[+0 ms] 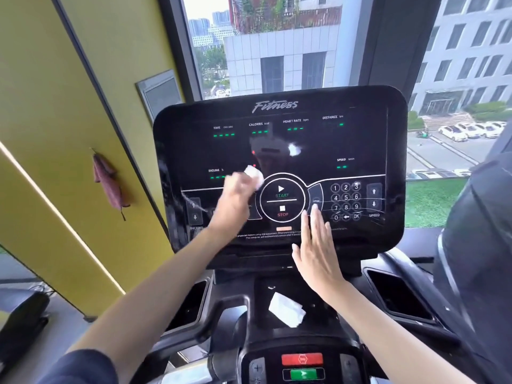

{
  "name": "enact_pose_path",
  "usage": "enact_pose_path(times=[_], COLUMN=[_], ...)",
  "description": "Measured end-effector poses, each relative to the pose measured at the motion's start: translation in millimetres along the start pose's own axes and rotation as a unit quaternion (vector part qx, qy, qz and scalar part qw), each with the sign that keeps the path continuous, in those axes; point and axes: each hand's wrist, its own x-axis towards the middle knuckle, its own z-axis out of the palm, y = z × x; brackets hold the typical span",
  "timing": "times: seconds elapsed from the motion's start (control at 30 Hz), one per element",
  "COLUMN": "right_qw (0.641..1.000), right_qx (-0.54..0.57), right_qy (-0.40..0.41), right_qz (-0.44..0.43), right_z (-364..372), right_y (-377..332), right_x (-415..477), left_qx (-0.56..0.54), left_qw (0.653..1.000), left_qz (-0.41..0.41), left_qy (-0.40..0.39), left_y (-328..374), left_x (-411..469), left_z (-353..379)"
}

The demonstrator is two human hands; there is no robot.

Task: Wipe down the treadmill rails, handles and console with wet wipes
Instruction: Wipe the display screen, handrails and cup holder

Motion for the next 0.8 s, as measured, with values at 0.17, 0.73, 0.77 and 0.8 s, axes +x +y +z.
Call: enact_pose_path(times=[0.17,0.73,0.77,0.8], right_qw=[1.000,0.999,0.999,0.999], right_qx=[-0.027,0.005,0.003,0.002], right_qy=[0.001,0.008,0.012,0.014], right_qz=[-0.001,0.043,0.043,0.045], right_z=[-8,-2,-1,0], right_y=[9,19,19,19], right_x=[2,0,0,0], left_qx=[0.034,-0.014,-0.016,-0.024], left_qw=[0.947,0.987,0.996,0.999], left_qz=[0.272,0.142,0.084,0.029], left_qy=[-0.164,-0.079,-0.018,0.032], left_y=[-5,-3,-6,-8], left_x=[-19,30,45,57], left_z=[1,-5,-11,-11])
